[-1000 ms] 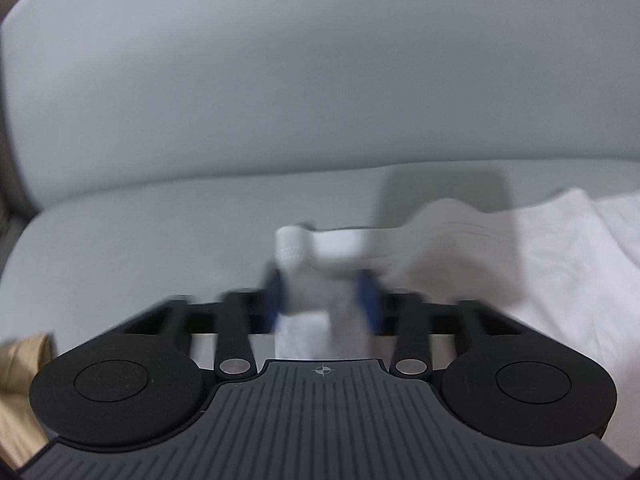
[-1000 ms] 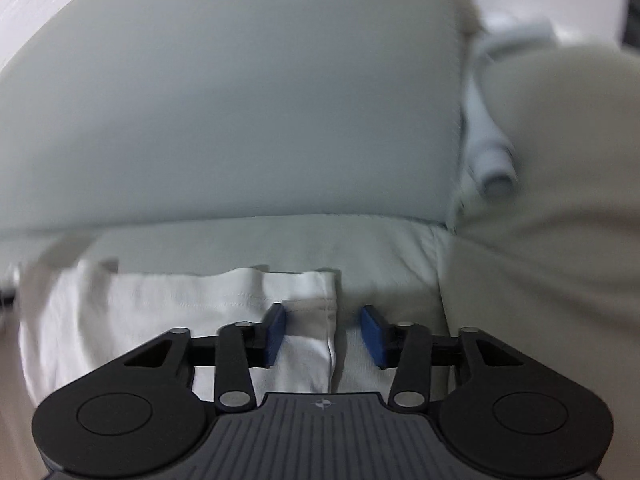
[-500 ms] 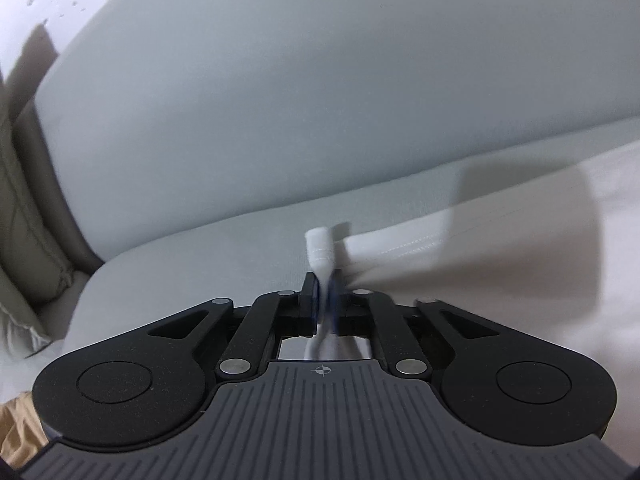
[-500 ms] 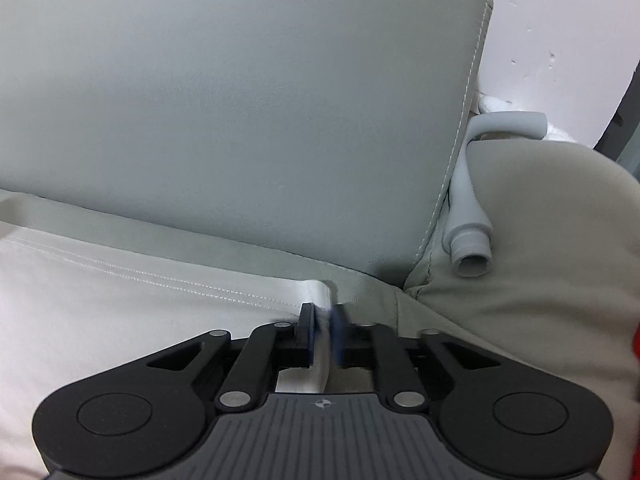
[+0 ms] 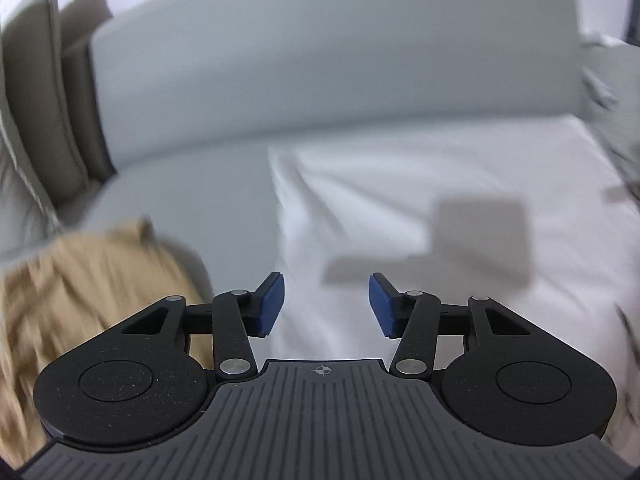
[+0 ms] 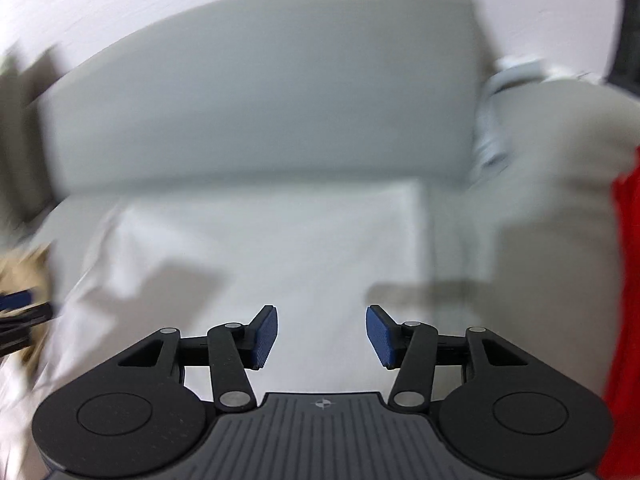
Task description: Fold clothes
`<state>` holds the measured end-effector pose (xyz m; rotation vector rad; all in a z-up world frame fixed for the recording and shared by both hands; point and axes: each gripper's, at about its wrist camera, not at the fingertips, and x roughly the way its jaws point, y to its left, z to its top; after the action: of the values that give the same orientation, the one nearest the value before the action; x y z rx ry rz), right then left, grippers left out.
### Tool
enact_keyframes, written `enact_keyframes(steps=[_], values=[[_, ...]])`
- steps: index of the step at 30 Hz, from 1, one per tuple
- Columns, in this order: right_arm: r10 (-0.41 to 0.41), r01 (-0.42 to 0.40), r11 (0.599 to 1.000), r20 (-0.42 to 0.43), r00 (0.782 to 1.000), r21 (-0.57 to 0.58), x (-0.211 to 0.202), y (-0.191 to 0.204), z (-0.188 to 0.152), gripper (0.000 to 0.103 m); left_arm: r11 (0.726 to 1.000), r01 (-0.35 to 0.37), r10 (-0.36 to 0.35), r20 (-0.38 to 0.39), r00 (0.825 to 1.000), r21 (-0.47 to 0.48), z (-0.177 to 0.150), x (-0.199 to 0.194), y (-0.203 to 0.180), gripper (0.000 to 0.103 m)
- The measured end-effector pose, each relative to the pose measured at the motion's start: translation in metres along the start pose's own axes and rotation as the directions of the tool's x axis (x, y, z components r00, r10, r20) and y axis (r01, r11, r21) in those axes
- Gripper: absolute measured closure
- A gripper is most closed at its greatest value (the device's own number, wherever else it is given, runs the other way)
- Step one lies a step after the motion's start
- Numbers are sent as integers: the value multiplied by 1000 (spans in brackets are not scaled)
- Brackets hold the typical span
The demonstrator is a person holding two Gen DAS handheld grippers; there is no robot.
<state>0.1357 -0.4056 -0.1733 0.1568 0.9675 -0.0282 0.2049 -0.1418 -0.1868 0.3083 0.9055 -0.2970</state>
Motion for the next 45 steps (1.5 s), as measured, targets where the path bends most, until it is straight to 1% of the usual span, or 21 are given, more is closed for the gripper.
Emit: enact_keyframes(steps=[1,2,3,4,5,6,7,8,9,10,11,13,15,17,20,23,26,33,35,39,45], values=[[-21,19,999,-36,999,-51,3,17,-20,54,1000,-7,8,-17,1000,12,-8,2,-6,51],[-38,32,997,-75,996,-72,9,25,-31,54,999,-29,31,-72,997,34,-18,9,-12,58],[-56,46,995,-116,992,-91,15,33,-44,54,998,-49,52,-163,985,25,-32,18,-11,58],[-81,67,994,-164,983,-92,18,36,-64,53,998,-52,47,-184,982,-21,-40,19,-3,58],[-92,83,995,-161,983,-63,7,34,-71,52,990,-60,32,-208,977,-127,-45,13,16,58],[-104,100,994,-159,982,-34,-3,32,-78,49,982,-80,39,-234,971,-170,-46,9,25,58],[-115,115,993,-157,981,-6,-14,30,-84,49,977,-99,48,-262,964,-186,-46,0,34,60],[-120,124,992,-154,981,15,-22,27,-87,50,977,-104,52,-268,962,-185,-46,-6,35,60],[-125,131,991,-148,981,36,-31,24,-90,50,981,-106,62,-251,966,-164,-46,-17,34,59],[-123,131,989,-115,986,66,-49,19,-98,50,984,-109,75,-231,970,-138,-47,-30,32,57],[-117,125,989,-101,988,77,-59,19,-102,49,988,-98,71,-208,976,-120,-51,-44,25,51],[-101,108,991,-90,991,82,-66,23,-108,49,994,-70,55,-161,985,-89,-59,-72,7,49],[-84,89,994,-74,994,64,-76,39,-119,49,997,-10,1,-137,991,-70,-68,-94,-15,47],[-79,81,996,-55,995,24,-83,56,-130,49,998,37,-44,-131,990,-58,-79,-106,-37,46],[-81,80,997,-43,996,-13,-90,61,-134,49,996,63,-71,-142,987,-56,-92,-111,-64,46],[-79,77,996,-43,996,-36,-92,68,-144,49,996,56,-67,-163,984,-72,-103,-108,-70,45],[-73,71,997,-55,996,-30,-91,69,-150,49,998,28,-38,-204,978,-52,-117,-100,-81,44],[-72,71,997,-55,996,-20,-92,72,-154,48,998,9,-23,-208,978,-69,-129,-101,-82,35],[-71,70,997,-48,996,-22,-93,73,-153,48,998,1,-13,-199,980,-57,-131,-102,-84,35],[-76,75,997,-42,996,-36,-96,76,-153,42,999,-9,0,-183,983,-53,-137,-104,-84,35],[-75,74,997,-55,996,-30,-96,75,-160,42,998,-14,4,-176,984,-54,-140,-106,-82,35]])
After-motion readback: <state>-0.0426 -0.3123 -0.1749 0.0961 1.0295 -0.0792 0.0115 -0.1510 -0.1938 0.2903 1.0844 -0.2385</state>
